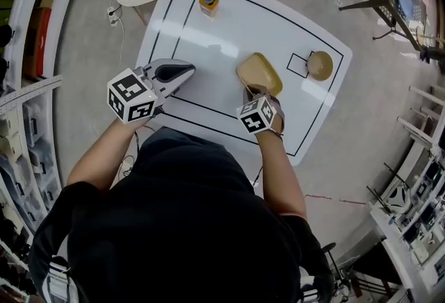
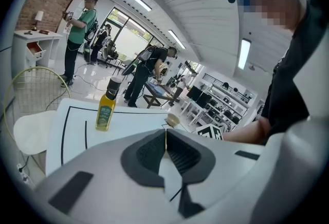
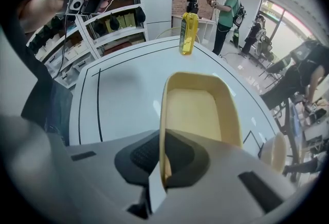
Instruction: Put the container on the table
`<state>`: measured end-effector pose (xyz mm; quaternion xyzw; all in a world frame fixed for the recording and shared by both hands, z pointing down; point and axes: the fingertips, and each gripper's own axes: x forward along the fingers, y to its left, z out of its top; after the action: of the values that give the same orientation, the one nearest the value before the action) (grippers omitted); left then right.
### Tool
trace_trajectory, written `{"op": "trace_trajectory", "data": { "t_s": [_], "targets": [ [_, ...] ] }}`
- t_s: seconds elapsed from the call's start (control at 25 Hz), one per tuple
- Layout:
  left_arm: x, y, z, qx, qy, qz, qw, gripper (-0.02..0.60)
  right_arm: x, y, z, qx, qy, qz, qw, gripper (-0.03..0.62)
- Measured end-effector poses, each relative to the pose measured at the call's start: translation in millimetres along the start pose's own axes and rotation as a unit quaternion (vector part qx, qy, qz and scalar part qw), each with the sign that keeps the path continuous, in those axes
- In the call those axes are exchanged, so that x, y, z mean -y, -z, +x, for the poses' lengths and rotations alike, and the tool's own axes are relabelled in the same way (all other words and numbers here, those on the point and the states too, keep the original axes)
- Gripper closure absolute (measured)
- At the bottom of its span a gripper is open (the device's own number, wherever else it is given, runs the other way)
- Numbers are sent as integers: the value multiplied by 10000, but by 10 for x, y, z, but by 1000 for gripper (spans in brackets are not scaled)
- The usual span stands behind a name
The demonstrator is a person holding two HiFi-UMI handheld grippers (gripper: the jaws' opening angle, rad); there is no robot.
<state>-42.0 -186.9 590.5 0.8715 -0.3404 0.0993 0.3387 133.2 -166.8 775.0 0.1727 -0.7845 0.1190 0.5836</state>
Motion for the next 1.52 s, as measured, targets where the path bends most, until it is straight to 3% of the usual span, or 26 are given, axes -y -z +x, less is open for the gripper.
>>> {"op": "trace_trajectory", "data": {
  "t_s": [1.36, 1.52],
  "targets": [
    [46, 128, 36, -88, 166, -155, 9997, 571, -127, 99, 202, -282, 23, -91, 9996, 585],
    [85, 148, 30, -100, 196, -154, 9996, 571, -158, 108, 215, -279, -29, 0, 9996, 560]
  ]
}}
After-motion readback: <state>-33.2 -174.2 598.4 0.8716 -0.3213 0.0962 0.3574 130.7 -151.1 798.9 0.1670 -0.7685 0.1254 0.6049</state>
